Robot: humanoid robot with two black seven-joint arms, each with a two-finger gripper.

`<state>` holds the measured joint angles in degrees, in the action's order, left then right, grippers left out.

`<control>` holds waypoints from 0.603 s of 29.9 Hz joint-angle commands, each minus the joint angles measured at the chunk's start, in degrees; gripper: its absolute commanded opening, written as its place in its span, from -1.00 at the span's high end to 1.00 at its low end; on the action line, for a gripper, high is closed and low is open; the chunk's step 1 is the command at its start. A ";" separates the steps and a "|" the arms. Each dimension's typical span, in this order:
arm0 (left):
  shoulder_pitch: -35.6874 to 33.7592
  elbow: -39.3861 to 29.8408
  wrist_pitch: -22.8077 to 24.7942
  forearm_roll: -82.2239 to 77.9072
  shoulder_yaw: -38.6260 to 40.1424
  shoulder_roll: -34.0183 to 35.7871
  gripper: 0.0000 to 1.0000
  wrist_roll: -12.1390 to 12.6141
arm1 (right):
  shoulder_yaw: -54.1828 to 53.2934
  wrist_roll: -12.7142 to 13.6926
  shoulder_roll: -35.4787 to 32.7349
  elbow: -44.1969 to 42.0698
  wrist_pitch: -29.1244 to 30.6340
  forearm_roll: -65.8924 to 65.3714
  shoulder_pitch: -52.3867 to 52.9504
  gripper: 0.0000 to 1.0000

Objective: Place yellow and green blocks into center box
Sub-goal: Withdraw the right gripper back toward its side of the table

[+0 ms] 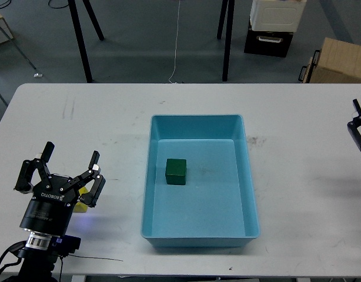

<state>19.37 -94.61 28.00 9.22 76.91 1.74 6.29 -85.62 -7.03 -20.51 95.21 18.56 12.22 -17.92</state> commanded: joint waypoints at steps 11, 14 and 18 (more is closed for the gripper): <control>0.06 -0.05 0.00 0.18 0.43 0.10 -1.00 -0.23 | -1.04 3.34 12.87 3.84 4.21 0.44 -11.52 -1.00; 0.15 -0.13 0.00 0.53 5.85 -0.07 -1.00 -2.85 | -1.04 3.34 12.16 3.93 3.42 0.35 -11.78 -1.00; -5.28 2.93 0.00 -0.08 13.26 0.88 -1.00 -4.54 | -1.04 3.34 7.78 3.93 2.63 0.35 -13.36 -1.00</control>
<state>18.48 -94.29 28.00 9.74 85.91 1.66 2.52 -86.66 -3.69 -9.62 99.13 21.60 12.57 -30.29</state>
